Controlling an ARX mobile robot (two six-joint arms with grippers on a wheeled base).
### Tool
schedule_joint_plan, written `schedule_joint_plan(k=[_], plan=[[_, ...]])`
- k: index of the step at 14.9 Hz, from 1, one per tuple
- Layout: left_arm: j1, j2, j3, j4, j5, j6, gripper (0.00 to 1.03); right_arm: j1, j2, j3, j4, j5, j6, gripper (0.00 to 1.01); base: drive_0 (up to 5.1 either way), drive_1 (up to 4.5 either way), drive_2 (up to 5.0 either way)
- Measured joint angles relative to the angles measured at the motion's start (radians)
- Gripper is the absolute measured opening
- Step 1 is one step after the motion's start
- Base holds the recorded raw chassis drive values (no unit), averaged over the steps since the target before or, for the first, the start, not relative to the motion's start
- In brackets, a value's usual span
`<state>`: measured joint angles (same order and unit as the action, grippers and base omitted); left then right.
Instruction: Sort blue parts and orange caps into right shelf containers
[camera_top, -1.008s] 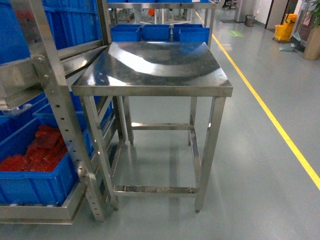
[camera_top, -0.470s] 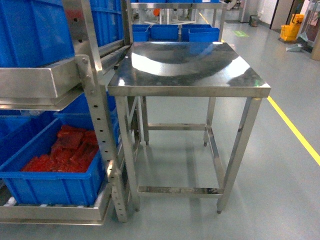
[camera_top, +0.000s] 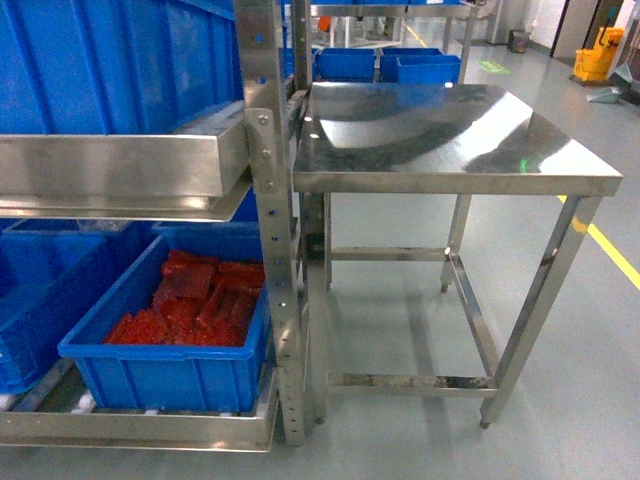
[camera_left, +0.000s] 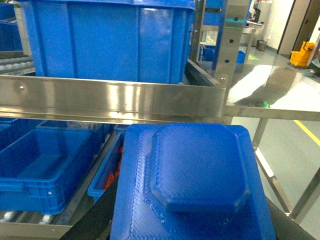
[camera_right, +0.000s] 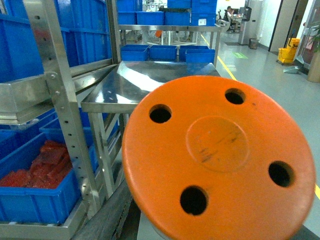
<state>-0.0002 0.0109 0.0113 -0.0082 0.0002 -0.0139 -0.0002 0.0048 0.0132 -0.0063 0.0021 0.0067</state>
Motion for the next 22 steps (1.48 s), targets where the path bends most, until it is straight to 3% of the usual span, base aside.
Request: schedule_joint_plan(k=[4,22], plan=[[0.0,0.0,0.0,0.001,0.0,0.0,0.41,0.0,0.0,0.0,0.0,0.0,0.0,0.43,-0.2,4.13,-4.5],[0.0,0.0,0.0,0.001,-0.001,0.0,0.41,0.0,0.0,0.0,-0.003,-0.002,0.0,0.43,-5.1,2.37,2.4]])
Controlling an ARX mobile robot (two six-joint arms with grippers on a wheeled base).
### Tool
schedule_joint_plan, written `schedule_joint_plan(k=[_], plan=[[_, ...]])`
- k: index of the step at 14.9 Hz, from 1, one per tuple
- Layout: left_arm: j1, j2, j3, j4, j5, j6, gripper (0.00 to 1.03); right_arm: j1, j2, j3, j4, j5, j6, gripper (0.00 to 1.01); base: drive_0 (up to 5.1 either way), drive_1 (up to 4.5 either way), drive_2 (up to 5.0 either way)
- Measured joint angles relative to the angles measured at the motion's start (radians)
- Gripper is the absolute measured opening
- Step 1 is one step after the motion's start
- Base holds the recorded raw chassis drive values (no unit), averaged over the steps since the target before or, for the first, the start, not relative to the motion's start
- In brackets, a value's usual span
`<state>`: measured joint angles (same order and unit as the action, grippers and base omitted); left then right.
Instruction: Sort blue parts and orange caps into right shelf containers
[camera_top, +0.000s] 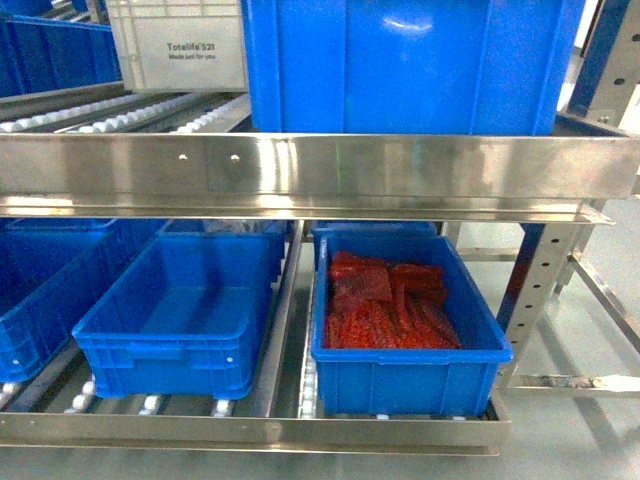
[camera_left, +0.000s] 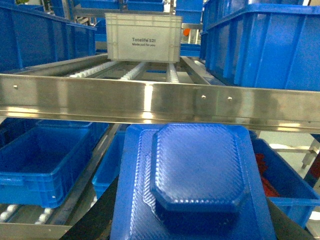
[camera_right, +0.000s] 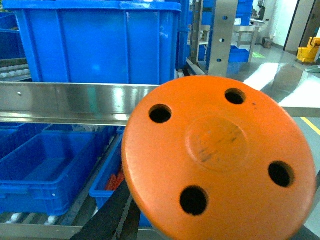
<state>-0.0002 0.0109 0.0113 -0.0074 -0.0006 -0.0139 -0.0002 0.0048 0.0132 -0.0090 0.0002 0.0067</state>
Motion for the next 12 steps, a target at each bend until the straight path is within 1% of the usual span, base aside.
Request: schedule_joint_plan(k=[12], plan=[[0.0,0.0,0.0,0.001,0.0,0.0,0.41,0.0,0.0,0.0,0.002,0.0,0.0,0.43,-5.1,2.37,2.4]])
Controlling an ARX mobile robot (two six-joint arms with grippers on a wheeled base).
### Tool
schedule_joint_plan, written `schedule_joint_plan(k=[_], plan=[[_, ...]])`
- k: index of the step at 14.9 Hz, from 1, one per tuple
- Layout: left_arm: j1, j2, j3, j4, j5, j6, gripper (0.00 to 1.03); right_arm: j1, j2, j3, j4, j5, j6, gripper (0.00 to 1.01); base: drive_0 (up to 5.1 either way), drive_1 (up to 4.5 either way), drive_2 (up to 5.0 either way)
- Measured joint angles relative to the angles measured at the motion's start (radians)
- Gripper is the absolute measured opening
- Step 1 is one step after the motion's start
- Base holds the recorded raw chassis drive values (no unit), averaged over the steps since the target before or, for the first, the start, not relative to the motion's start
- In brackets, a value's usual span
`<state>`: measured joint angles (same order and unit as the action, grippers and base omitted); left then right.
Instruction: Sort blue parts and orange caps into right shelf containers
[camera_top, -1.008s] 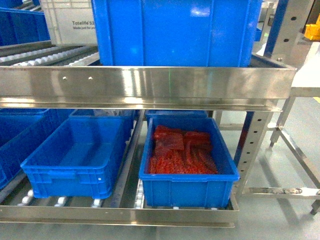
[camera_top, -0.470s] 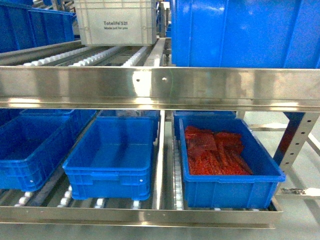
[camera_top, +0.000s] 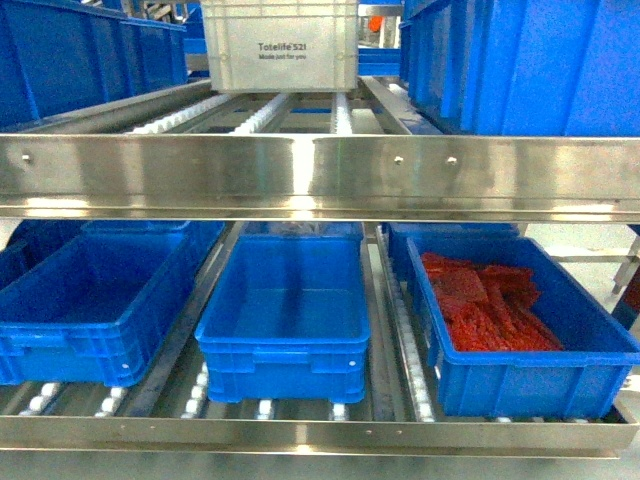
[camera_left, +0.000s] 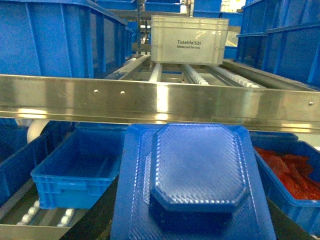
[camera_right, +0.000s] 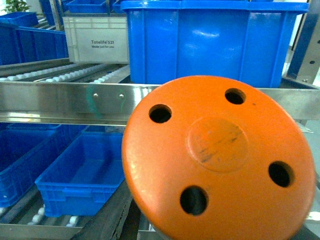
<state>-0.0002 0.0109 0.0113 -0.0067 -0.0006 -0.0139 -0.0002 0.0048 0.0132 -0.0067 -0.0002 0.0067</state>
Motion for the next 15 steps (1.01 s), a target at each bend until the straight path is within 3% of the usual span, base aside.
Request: schedule_joint_plan(k=[15], plan=[[0.0,0.0,0.0,0.0,0.0,0.0,0.41,0.0,0.0,0.0,0.0,0.0,0.0,0.43,-4.9,2.56,2.6]])
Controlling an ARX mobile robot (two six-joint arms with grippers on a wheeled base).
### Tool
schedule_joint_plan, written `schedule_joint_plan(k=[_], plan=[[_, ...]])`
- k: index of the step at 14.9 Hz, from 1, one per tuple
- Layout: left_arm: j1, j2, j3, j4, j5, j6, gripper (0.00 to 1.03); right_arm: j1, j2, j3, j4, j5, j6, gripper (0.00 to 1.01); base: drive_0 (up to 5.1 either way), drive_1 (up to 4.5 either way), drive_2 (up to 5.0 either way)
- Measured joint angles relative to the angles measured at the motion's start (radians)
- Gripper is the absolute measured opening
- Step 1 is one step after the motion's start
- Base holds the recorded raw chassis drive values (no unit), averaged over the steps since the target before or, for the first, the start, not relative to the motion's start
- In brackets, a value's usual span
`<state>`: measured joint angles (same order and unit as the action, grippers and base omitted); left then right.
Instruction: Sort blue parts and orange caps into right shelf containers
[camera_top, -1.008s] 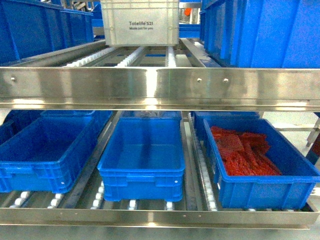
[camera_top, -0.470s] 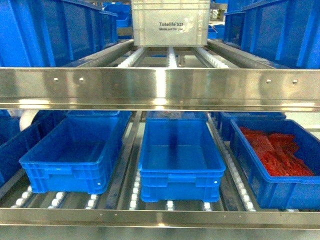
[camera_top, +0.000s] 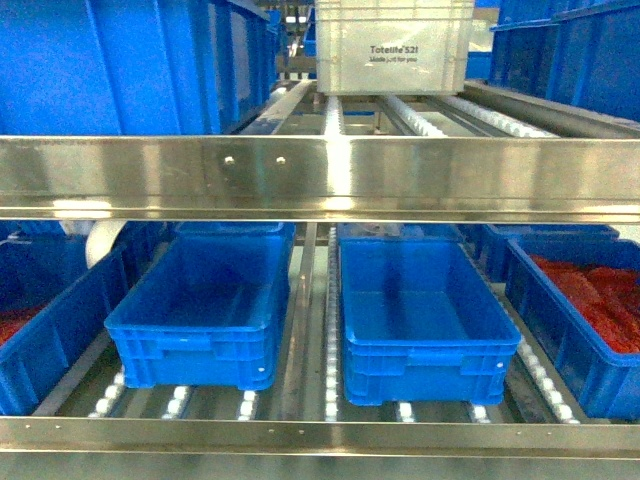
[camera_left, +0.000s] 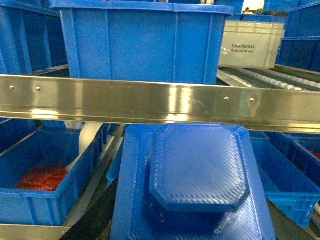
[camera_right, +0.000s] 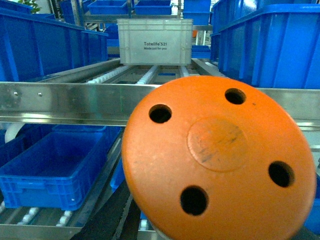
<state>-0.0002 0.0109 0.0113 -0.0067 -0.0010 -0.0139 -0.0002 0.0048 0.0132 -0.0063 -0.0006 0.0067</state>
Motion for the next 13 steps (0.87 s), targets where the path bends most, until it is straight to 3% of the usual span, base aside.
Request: schedule_joint_plan(k=[11,13], plan=[[0.0,0.0,0.0,0.0,0.0,0.0,0.41,0.0,0.0,0.0,0.0,-0.003,0.0,0.43,-4.9,2.57,2.6],[0.0,0.0,0.0,0.0,0.0,0.0,0.41,0.0,0.0,0.0,0.0,-0.003,0.0,0.43,0.0,0.0,0.0]])
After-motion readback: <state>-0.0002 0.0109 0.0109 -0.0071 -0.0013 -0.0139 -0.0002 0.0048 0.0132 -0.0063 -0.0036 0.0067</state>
